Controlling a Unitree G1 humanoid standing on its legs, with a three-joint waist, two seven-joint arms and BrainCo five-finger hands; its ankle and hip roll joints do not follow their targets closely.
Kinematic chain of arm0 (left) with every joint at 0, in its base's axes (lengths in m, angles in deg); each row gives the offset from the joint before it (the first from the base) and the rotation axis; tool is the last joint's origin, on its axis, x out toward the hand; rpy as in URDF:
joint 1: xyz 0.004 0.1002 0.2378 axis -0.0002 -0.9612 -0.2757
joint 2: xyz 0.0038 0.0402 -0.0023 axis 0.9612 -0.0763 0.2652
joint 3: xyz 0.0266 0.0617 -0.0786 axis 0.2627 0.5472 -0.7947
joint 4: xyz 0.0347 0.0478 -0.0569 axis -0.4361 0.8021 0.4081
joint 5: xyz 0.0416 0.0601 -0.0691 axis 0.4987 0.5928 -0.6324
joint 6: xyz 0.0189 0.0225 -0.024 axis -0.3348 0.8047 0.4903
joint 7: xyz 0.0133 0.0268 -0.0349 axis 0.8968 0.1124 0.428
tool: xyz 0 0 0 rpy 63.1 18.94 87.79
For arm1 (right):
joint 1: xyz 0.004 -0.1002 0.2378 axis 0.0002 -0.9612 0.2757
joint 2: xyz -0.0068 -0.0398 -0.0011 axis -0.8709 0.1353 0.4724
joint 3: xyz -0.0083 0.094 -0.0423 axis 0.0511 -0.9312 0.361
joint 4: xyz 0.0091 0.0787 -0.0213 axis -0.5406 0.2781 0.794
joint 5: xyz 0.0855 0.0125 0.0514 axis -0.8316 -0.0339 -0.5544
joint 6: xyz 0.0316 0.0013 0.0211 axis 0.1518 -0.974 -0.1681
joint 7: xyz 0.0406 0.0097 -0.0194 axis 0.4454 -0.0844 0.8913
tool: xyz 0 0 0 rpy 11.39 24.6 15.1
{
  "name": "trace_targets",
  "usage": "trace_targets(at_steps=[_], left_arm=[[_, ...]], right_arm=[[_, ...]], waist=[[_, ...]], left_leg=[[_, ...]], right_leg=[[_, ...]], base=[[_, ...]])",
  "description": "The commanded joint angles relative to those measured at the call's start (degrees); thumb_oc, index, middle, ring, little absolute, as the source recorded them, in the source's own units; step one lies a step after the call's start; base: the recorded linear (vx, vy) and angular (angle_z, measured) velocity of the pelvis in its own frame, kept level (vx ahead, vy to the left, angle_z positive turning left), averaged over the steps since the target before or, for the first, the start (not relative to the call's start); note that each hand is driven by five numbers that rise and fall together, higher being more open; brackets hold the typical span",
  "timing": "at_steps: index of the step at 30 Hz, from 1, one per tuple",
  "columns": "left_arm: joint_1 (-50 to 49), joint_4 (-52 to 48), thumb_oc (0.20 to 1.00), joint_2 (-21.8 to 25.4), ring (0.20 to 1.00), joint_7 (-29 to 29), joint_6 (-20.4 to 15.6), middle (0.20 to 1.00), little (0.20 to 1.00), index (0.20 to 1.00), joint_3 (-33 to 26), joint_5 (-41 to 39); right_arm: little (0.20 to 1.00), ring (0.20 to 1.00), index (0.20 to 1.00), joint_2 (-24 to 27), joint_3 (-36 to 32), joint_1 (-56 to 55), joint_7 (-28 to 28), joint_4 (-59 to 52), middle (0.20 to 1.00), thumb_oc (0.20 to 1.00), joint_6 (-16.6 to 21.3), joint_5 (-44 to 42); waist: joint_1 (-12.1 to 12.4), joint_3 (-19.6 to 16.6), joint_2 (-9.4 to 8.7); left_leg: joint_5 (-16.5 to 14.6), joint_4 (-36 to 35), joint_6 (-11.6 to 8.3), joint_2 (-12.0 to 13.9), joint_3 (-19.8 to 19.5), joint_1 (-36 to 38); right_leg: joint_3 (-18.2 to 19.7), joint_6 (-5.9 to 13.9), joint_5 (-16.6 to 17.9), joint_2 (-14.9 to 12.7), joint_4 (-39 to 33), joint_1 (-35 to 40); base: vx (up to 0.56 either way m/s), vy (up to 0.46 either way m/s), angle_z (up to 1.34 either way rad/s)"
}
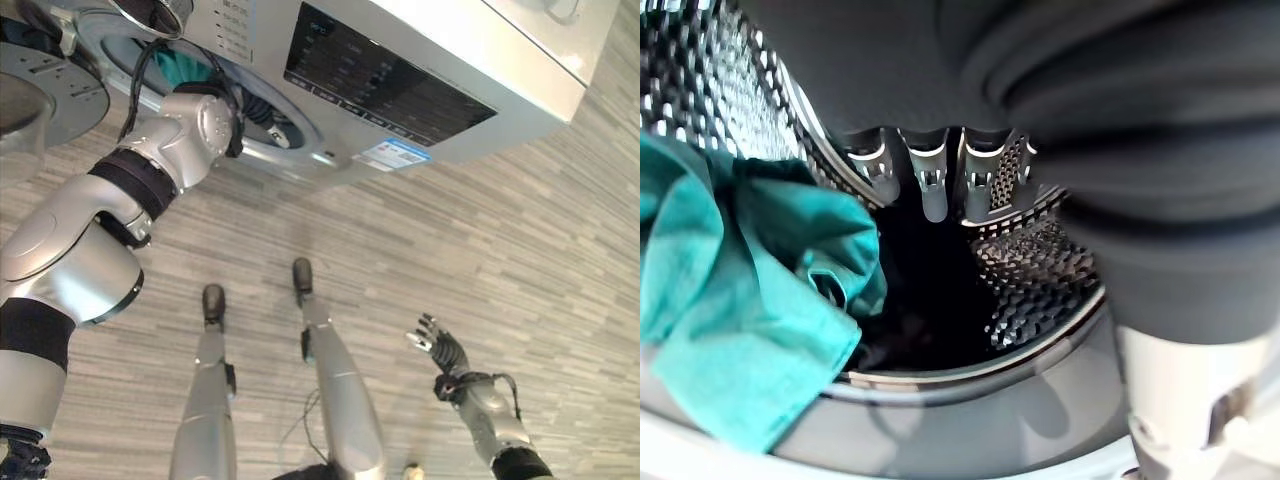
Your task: Grab the laundry basket,head to the washer,open it,put in the laundry and shut it.
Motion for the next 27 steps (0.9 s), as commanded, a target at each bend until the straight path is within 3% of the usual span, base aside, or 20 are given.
trace_targets(at_steps=[1, 4, 7, 14, 17, 18, 24, 27], left_arm=[[1.54, -4.29, 1.000, -2.34, 1.000, 5.80, -2.17, 1.000, 1.000, 1.000, -10.41, 5.05], [-6.92, -11.38, 1.000, 1.23, 1.000, 7.02, -1.61, 1.000, 1.000, 1.000, -15.60, 6.55], [-21.61, -18.64, 1.000, 3.33, 1.000, 7.66, -2.14, 1.000, 1.000, 1.000, -22.89, 6.13], [-62.40, -33.21, 1.000, 2.62, 1.000, 4.35, -5.62, 1.000, 1.000, 1.000, -36.56, 2.48], [-77.96, -31.51, 1.000, 0.27, 1.000, 1.57, -7.79, 1.000, 1.000, 1.000, -39.91, -1.33], [-77.99, -31.54, 1.000, 0.31, 1.000, 1.56, -7.78, 1.000, 1.000, 1.000, -39.95, -1.33], [-90.66, -20.20, 1.000, -4.36, 1.000, -1.17, -7.54, 1.000, 1.000, 1.000, -43.37, -5.35], [-93.52, -14.93, 1.000, -6.72, 1.000, -1.42, -7.47, 1.000, 1.000, 1.000, -44.97, -7.17]], right_arm=[[1.000, 1.000, 1.000, 2.04, -1.78, -4.31, -0.49, 1.78, 1.000, 1.000, 0.39, -0.66], [1.000, 1.000, 1.000, 0.23, -2.78, -5.17, -0.99, 2.21, 1.000, 1.000, 0.60, 0.36], [1.000, 1.000, 1.000, -1.96, -3.35, -6.90, -1.05, 3.43, 1.000, 1.000, 0.31, 3.04], [1.000, 1.000, 1.000, -4.67, -7.12, -10.93, -0.57, 8.98, 1.000, 1.000, -1.34, 11.98], [1.000, 1.000, 1.000, -5.65, -8.46, -10.73, -0.64, 15.56, 1.000, 1.000, -2.21, 15.28], [1.000, 1.000, 1.000, -5.67, -8.42, -10.69, -0.63, 15.59, 1.000, 1.000, -2.18, 15.28], [1.000, 1.000, 1.000, -7.96, -8.61, -8.24, -1.43, 25.86, 1.000, 1.000, -3.80, 20.11], [1.000, 1.000, 1.000, -8.99, -9.83, -7.97, -1.68, 29.03, 1.000, 1.000, -4.28, 20.86]], waist=[[-0.21, -1.89, 1.76], [0.72, -2.18, 2.02], [2.22, -2.58, 2.47], [5.74, -5.48, 4.68], [7.71, -8.49, 6.61], [7.58, -8.57, 6.46], [9.48, -14.05, 9.53], [10.13, -16.65, 10.51]], left_leg=[[-7.89, 1.90, -0.70, 2.70, -0.67, 7.14], [-8.65, 2.50, -0.63, 2.43, -0.35, 7.98], [-9.85, 3.11, -0.59, 2.34, -0.26, 9.99], [-11.52, 2.17, 0.21, 1.46, 0.03, 18.08], [-12.65, 2.20, 0.93, 1.15, 0.10, 22.73], [-12.36, 2.08, 0.97, 0.95, 0.06, 22.60], [-14.17, 1.68, 3.15, -0.40, 0.52, 30.05], [-14.71, 0.81, 4.75, -2.42, -0.77, 32.76]], right_leg=[[0.36, 3.60, -1.29, -0.05, -2.24, -0.93], [0.08, 3.48, -1.62, -0.37, -2.24, 0.63], [-0.22, 3.37, -2.22, -0.87, -2.23, 3.62], [-0.92, 3.17, -2.43, -2.84, -4.00, 13.51], [-1.11, 3.25, -2.43, -3.31, -5.92, 19.44], [-1.11, 3.30, -2.22, -3.51, -6.08, 19.37], [-0.47, 4.26, -1.64, -4.67, -7.92, 26.27], [-0.22, 5.15, -0.64, -6.56, -9.04, 29.04]], base=[[-0.03, 0.051, -0.01], [-0.02, 0.048, -0.02], [0.01, 0.054, -0.08], [0.06, 0.099, 0.05], [0.07, 0.143, 0.06], [0.07, 0.134, 0.03], [0.03, 0.179, -0.03], [0.01, 0.189, -0.01]])
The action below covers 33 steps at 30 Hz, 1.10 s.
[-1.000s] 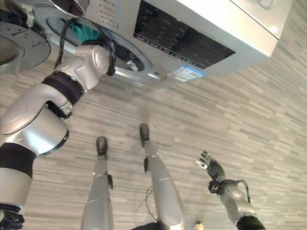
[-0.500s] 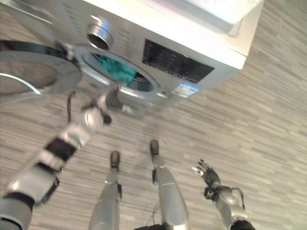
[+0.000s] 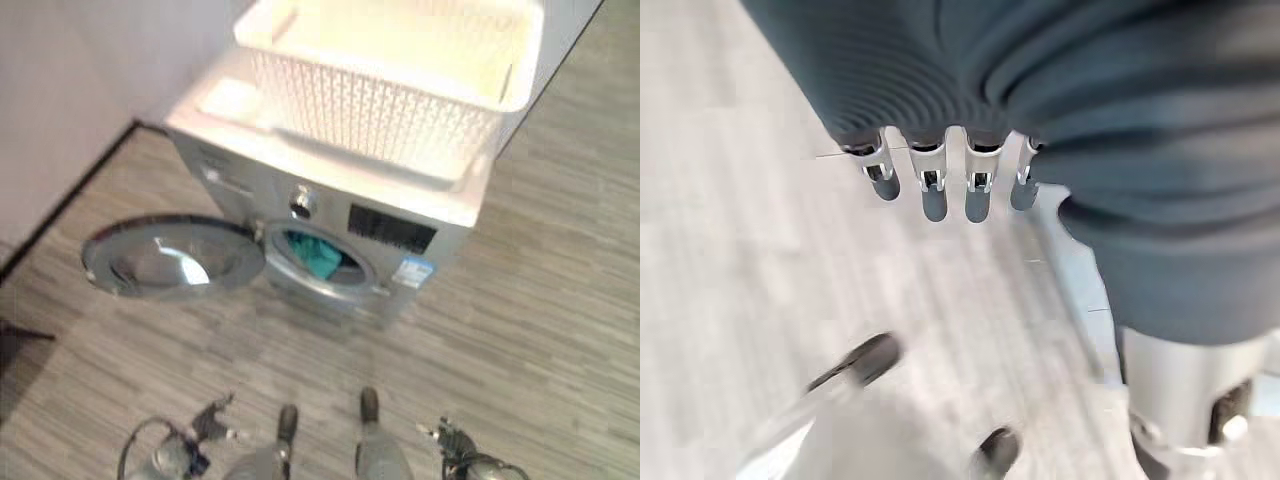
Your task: Grab the laundry basket,head to the washer,open it,put in the laundry and shut it.
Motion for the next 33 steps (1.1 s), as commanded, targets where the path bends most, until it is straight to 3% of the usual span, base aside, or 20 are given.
trace_targets(at_steps=[1, 5, 9, 12, 13, 17, 25, 30, 31, 33], left_arm=[[4.20, 3.86, 1.000, -0.99, 1.000, 1.08, -1.53, 1.000, 1.000, 1.000, -1.65, -1.11], [4.84, 11.57, 1.000, -3.03, 1.000, 3.31, -1.32, 1.000, 1.000, 1.000, -2.24, -0.22], [5.91, 17.64, 1.000, -4.00, 1.000, 5.38, -0.91, 1.000, 1.000, 1.000, -3.72, -1.62], [5.03, 20.67, 1.000, -4.73, 1.000, 5.34, -1.00, 1.000, 1.000, 1.000, -5.47, -3.69], [4.29, 22.12, 1.000, -5.55, 1.000, 5.29, -1.01, 1.000, 1.000, 1.000, -6.25, -4.55], [3.76, 23.89, 1.000, -7.01, 1.000, 5.35, -1.20, 1.000, 1.000, 1.000, -7.07, -5.44], [5.05, 24.58, 1.000, -7.39, 1.000, 5.60, -1.48, 1.000, 1.000, 1.000, -7.10, -7.13], [5.86, 23.78, 1.000, -7.50, 1.000, 5.62, -1.57, 1.000, 1.000, 1.000, -7.17, -8.60], [7.05, 23.06, 1.000, -7.82, 1.000, 6.03, -1.76, 1.000, 1.000, 1.000, -6.88, -9.83], [7.21, 22.70, 1.000, -7.76, 1.000, 5.98, -1.80, 1.000, 1.000, 1.000, -6.66, -9.88]], right_arm=[[1.000, 1.000, 1.000, 0.41, -2.90, -0.90, -0.89, 1.25, 1.000, 1.000, -0.54, 1.21], [1.000, 1.000, 1.000, -0.68, -3.38, 0.22, -1.42, 3.26, 1.000, 1.000, -0.75, 0.83], [1.000, 1.000, 1.000, -1.46, -2.08, 2.16, -2.27, 5.85, 1.000, 1.000, -0.52, -0.73], [1.000, 1.000, 1.000, -2.12, -1.67, 2.04, -2.36, 6.74, 1.000, 1.000, 0.08, -1.00], [1.000, 1.000, 1.000, -2.75, -1.13, 2.12, -2.50, 6.98, 1.000, 1.000, 0.32, -0.82], [1.000, 1.000, 1.000, -3.23, -0.29, 2.80, -2.91, 8.34, 1.000, 1.000, 0.40, -0.76], [1.000, 1.000, 1.000, -3.69, 0.47, 1.62, -2.79, 8.40, 1.000, 1.000, 0.65, -0.45], [1.000, 1.000, 1.000, -3.45, 1.04, 0.93, -2.97, 8.57, 1.000, 1.000, 0.67, 0.09], [1.000, 1.000, 1.000, -2.78, 0.12, 1.00, -3.55, 8.38, 1.000, 1.000, 0.90, -0.56], [1.000, 1.000, 1.000, -2.72, -0.19, 1.17, -3.77, 8.37, 1.000, 1.000, 0.87, -1.23]], waist=[[0.92, -1.49, -2.22], [0.71, -2.08, -1.71], [1.62, -2.82, 0.02], [3.36, -4.87, -0.51], [4.83, -6.65, -1.70], [6.52, -8.52, -3.06], [6.13, -8.47, -3.83], [6.01, -6.48, -4.68], [5.16, -4.87, -4.79], [5.41, -4.46, -4.93]], left_leg=[[-11.65, 6.45, 2.11, -3.36, -2.31, 3.39], [-10.03, 5.89, 3.33, -5.18, -3.16, 3.30], [-6.62, 4.64, 4.52, -5.21, -3.20, 2.11], [-4.73, 3.31, 4.27, -5.48, -2.39, 1.77], [-3.98, 2.33, 4.10, -6.04, -1.39, 1.38], [-3.45, 1.48, 3.55, -6.35, -0.09, 1.43], [-2.83, 1.98, 2.33, -5.61, 0.06, 1.72], [-4.68, 10.94, 1.39, -5.96, 1.04, -2.26], [-2.08, 11.57, 0.15, -2.76, 7.56, -6.20], [-1.41, 11.60, 0.05, -1.52, 9.28, -7.50]], right_leg=[[1.09, 4.52, 0.16, -6.08, 4.25, -4.45], [2.29, 5.41, 1.36, -6.74, 7.24, -5.69], [2.73, 2.76, -6.65, 0.29, 15.33, -4.98], [-2.69, 0.22, -11.30, 3.50, 15.61, 0.17], [-4.61, -0.57, -12.24, 4.19, 11.90, 3.75], [-3.32, -0.72, -10.78, 4.42, 3.44, 6.90], [-4.80, -1.71, -10.56, 4.97, 2.44, 8.04], [-4.86, -2.57, -11.12, 4.72, 2.81, 8.24], [-6.45, -2.40, -11.27, 3.89, 2.71, 8.79], [-6.61, -2.51, -11.14, 3.57, 2.87, 8.73]], base=[[-0.01, 0.144, 0.10], [-0.09, 0.166, 0.11], [-0.12, 0.107, 0.02], [-0.03, -0.014, 0.15], [-0.03, -0.084, 0.07], [0.00, -0.060, -0.16], [0.01, -0.075, 0.06], [-0.03, -0.051, 0.19], [-0.05, 0.028, 0.45], [-0.04, 0.016, 0.74]])
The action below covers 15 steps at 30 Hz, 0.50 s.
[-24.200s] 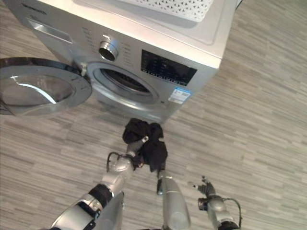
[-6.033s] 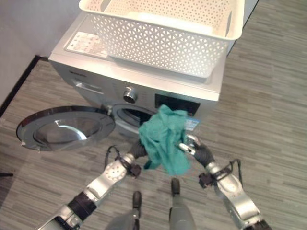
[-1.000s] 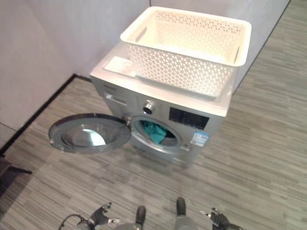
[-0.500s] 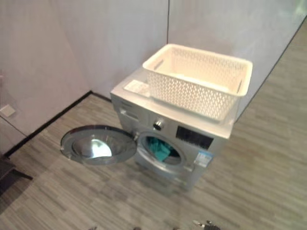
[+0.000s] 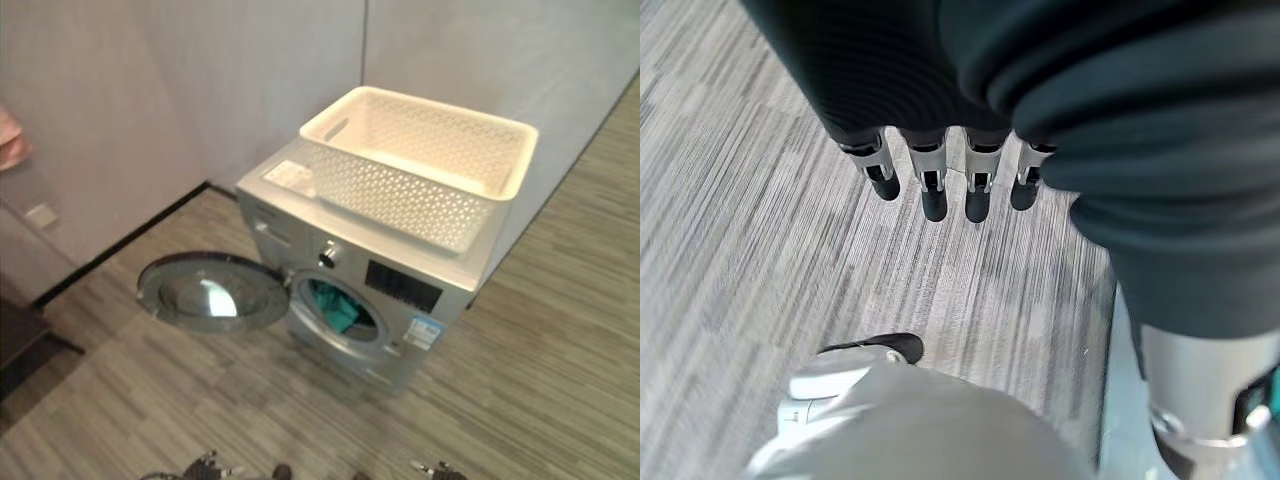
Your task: Grab the laundry basket,head to the washer,open it,put in the laundry and shut it.
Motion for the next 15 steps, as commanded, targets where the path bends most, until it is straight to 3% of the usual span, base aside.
trace_targets(at_steps=[1, 3, 4, 6, 10, 15], left_arm=[[-1.18, -0.02, 1.000, 0.54, 1.000, 0.77, -1.41, 1.000, 1.000, 1.000, 0.96, -2.26], [-2.01, -0.50, 1.000, 0.78, 1.000, 1.09, -1.68, 1.000, 1.000, 1.000, 0.95, -2.26], [-2.01, -0.50, 1.000, 0.78, 1.000, 1.09, -1.68, 1.000, 1.000, 1.000, 0.95, -2.26], [-2.96, -2.23, 1.000, 1.31, 1.000, 0.88, -2.15, 1.000, 1.000, 1.000, 0.06, -3.60], [-3.74, -1.96, 1.000, 1.72, 1.000, 1.29, -1.94, 1.000, 1.000, 1.000, -0.90, -3.20], [-4.35, -9.35, 1.000, 5.43, 1.000, 3.12, -2.39, 1.000, 1.000, 1.000, -3.36, -2.41]], right_arm=[[1.000, 1.000, 1.000, 0.92, 1.03, 0.82, -1.16, -0.39, 1.000, 1.000, 1.86, -1.44], [1.000, 1.000, 1.000, 0.99, 1.82, 0.79, -1.01, -0.08, 1.000, 1.000, 1.98, -0.29], [1.000, 1.000, 1.000, 0.99, 1.82, 0.79, -1.01, -0.08, 1.000, 1.000, 1.98, -0.29], [1.000, 1.000, 1.000, 1.38, 1.77, 1.29, -1.21, -0.36, 1.000, 1.000, 2.20, 0.23], [1.000, 1.000, 1.000, 1.30, 0.97, 0.83, -1.02, -0.36, 1.000, 1.000, 1.96, 0.46], [1.000, 1.000, 1.000, 0.17, 0.38, -0.41, -0.41, 0.39, 1.000, 1.000, 1.37, 1.21]], waist=[[1.00, 0.70, -2.27], [1.84, 0.46, -1.84], [1.84, 0.46, -1.85], [2.49, 0.42, -0.84], [2.39, -0.71, 0.30], [2.39, -2.56, 0.42]], left_leg=[[-2.13, -4.69, 7.25, -0.75, 2.62, -2.11], [-0.26, -6.94, 6.53, -0.29, -4.02, -2.64], [-0.25, -6.96, 6.53, -0.29, -4.02, -2.62], [2.07, -10.12, 5.63, 1.77, -8.94, -3.11], [2.08, -11.98, 5.13, 3.34, -7.45, -0.56], [0.28, -12.72, 5.38, 2.31, -6.05, 3.27]], right_leg=[[1.78, 3.30, -4.77, -0.34, 4.89, -0.50], [3.65, 3.18, -5.17, 0.19, 4.95, -0.76], [3.65, 3.18, -5.17, 0.19, 4.95, -0.76], [6.41, 3.40, -5.88, 0.45, 5.14, -0.48], [7.63, 3.90, -6.89, 0.27, 4.73, 1.82], [9.71, 4.45, -7.00, -1.31, 4.63, 3.78]], base=[[0.02, 0.009, 0.54], [0.05, 0.022, -0.05], [0.05, 0.033, -0.38], [0.10, 0.067, -0.51], [0.16, 0.107, -0.42], [0.19, 0.139, -0.48]])
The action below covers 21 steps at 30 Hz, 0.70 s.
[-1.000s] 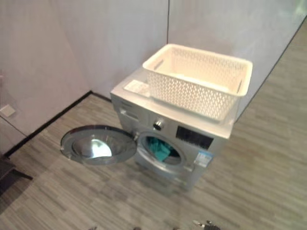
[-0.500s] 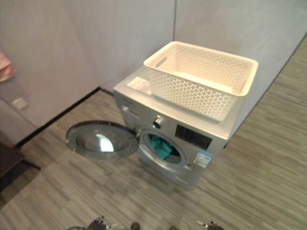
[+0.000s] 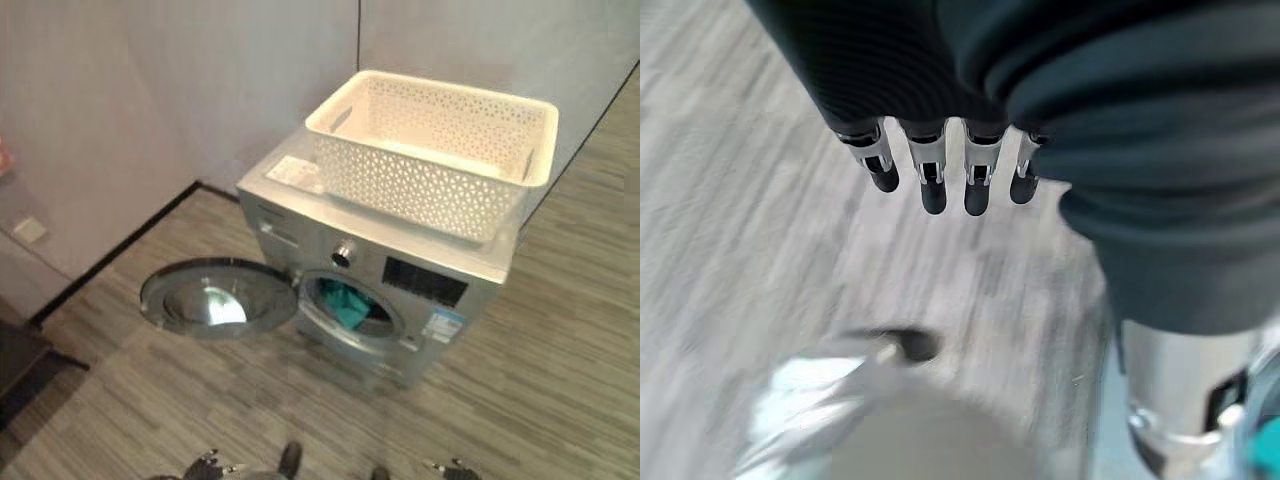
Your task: Grab the laundry basket,head to the washer,open it,put in the laundry and shut it.
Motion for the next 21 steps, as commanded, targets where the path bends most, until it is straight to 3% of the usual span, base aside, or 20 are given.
trace_targets(at_steps=[1, 3, 4, 5, 6, 10, 11, 12, 13, 17, 19, 21], left_arm=[[0.59, -6.30, 1.000, 4.55, 1.000, 2.67, -2.26, 1.000, 1.000, 1.000, -3.09, -0.04], [0.91, -16.57, 1.000, 9.74, 1.000, 6.06, -2.99, 1.000, 1.000, 1.000, -8.07, 0.66], [0.79, -16.74, 1.000, 9.80, 1.000, 6.04, -2.89, 1.000, 1.000, 1.000, -8.17, 0.69], [3.33, -19.49, 1.000, 14.33, 1.000, 9.70, -3.52, 1.000, 1.000, 1.000, -11.89, 1.67], [3.28, -19.56, 1.000, 14.40, 1.000, 9.70, -3.47, 1.000, 1.000, 1.000, -11.96, 1.69], [10.70, -24.21, 1.000, 24.33, 1.000, 14.66, -3.48, 1.000, 1.000, 1.000, -17.43, 2.80], [10.73, -24.21, 1.000, 24.43, 1.000, 14.64, -3.45, 1.000, 1.000, 1.000, -17.46, 2.79], [17.90, -21.52, 1.000, 32.61, 1.000, 17.90, -2.90, 1.000, 1.000, 1.000, -19.08, 2.70], [18.17, -21.31, 1.000, 32.75, 1.000, 17.90, -2.97, 1.000, 1.000, 1.000, -18.90, 2.64], [30.71, -15.06, 1.000, 41.31, 1.000, 15.90, -0.74, 1.000, 1.000, 1.000, -12.58, 2.78], [41.90, -3.05, 1.000, 44.59, 1.000, 12.72, -0.30, 1.000, 1.000, 1.000, -2.95, 2.64], [46.54, 1.59, 1.000, 44.90, 1.000, 10.79, -0.39, 1.000, 1.000, 1.000, 1.31, 2.02]], right_arm=[[1.000, 1.000, 1.000, 0.04, 0.38, -0.75, 0.66, 0.41, 1.000, 1.000, 0.28, 1.42], [1.000, 1.000, 1.000, -0.77, 0.65, -1.44, 1.20, -0.39, 1.000, 1.000, 0.25, 2.24], [1.000, 1.000, 1.000, -0.83, 0.71, -1.44, 1.19, -0.39, 1.000, 1.000, 0.24, 2.24], [1.000, 1.000, 1.000, -1.28, 1.94, -1.92, 1.91, -0.97, 1.000, 1.000, 0.17, 3.37], [1.000, 1.000, 1.000, -1.35, 1.99, -1.90, 1.90, -0.97, 1.000, 1.000, 0.16, 3.37], [1.000, 1.000, 1.000, -1.32, 4.52, -1.73, 3.22, -2.99, 1.000, 1.000, 0.14, 4.73], [1.000, 1.000, 1.000, -1.40, 4.54, -1.66, 3.21, -2.98, 1.000, 1.000, 0.13, 4.73], [1.000, 1.000, 1.000, -1.21, 6.28, -1.14, 3.92, -3.86, 1.000, 1.000, 0.13, 4.70], [1.000, 1.000, 1.000, -1.30, 6.22, -1.08, 3.92, -3.86, 1.000, 1.000, 0.12, 4.70], [1.000, 1.000, 1.000, 0.11, 7.32, -0.43, 4.25, -7.06, 1.000, 1.000, 0.14, 3.75], [1.000, 1.000, 1.000, 1.57, 8.87, 0.87, 4.64, -9.35, 1.000, 1.000, 0.46, 2.81], [1.000, 1.000, 1.000, 2.26, 9.28, 1.60, 4.62, -9.91, 1.000, 1.000, 0.55, 2.37]], waist=[[1.82, -2.67, -1.85], [1.99, -2.91, -2.52], [2.01, -2.89, -2.60], [1.59, -3.11, -3.02], [1.64, -3.07, -3.10], [0.75, -3.12, -4.19], [0.82, -3.08, -4.27], [-0.05, -3.06, -5.11], [0.06, -3.02, -5.21], [-1.57, -1.46, -6.49], [-3.15, 0.99, -7.84], [-3.74, 1.98, -8.57]], left_leg=[[0.97, 3.03, -0.28, 0.36, -2.85, -5.93], [0.23, 2.82, -0.03, 0.31, -1.70, -5.07], [0.21, 2.82, -0.02, 0.30, -1.63, -5.00], [-0.25, 2.24, 0.12, 0.53, -0.71, -4.49], [-0.26, 2.20, 0.13, 0.53, -0.62, -4.41], [-0.88, 1.12, 0.28, 1.47, 1.82, -4.02], [-0.91, 1.14, 0.29, 1.47, 1.92, -4.02], [-1.32, 0.77, 0.26, 2.13, 3.91, -4.10], [-1.34, 0.78, 0.26, 2.13, 3.98, -4.11], [-1.19, 0.97, 0.33, 2.71, 5.14, -5.67], [-0.88, 1.93, 0.32, 3.16, 5.87, -8.20], [-0.78, 2.81, 0.29, 3.27, 6.00, -9.62]], right_leg=[[0.37, -0.02, -7.21, 2.00, 4.54, 1.52], [1.19, 0.61, -6.79, 1.33, 4.08, 1.59], [1.25, 0.61, -6.80, 1.30, 4.07, 1.64], [2.14, 1.05, -6.49, 1.10, 3.59, 1.37], [2.23, 1.05, -6.49, 1.08, 3.57, 1.40], [4.06, 1.96, -5.53, 0.65, 2.76, 0.05], [4.16, 1.96, -5.51, 0.64, 2.75, 0.02], [5.33, 2.67, -4.61, 0.43, 1.75, -1.00], [5.40, 2.67, -4.59, 0.42, 1.74, -1.04], [5.99, 3.39, -3.71, 0.42, 1.67, -3.38], [6.36, 3.83, -2.91, 0.67, 2.30, -6.24], [6.43, 3.95, -2.51, 0.82, 2.61, -7.50]], base=[[0.15, 0.132, -0.15], [0.11, 0.106, -0.06], [0.08, 0.091, -0.22], [0.05, 0.052, -0.24], [0.06, 0.071, -0.20], [0.02, 0.052, -0.19], [0.01, 0.060, -0.39], [0.01, 0.045, -0.43], [0.01, 0.060, -0.46], [-0.06, 0.033, -0.26], [-0.17, 0.026, -0.15], [-0.17, 0.002, -0.17]])
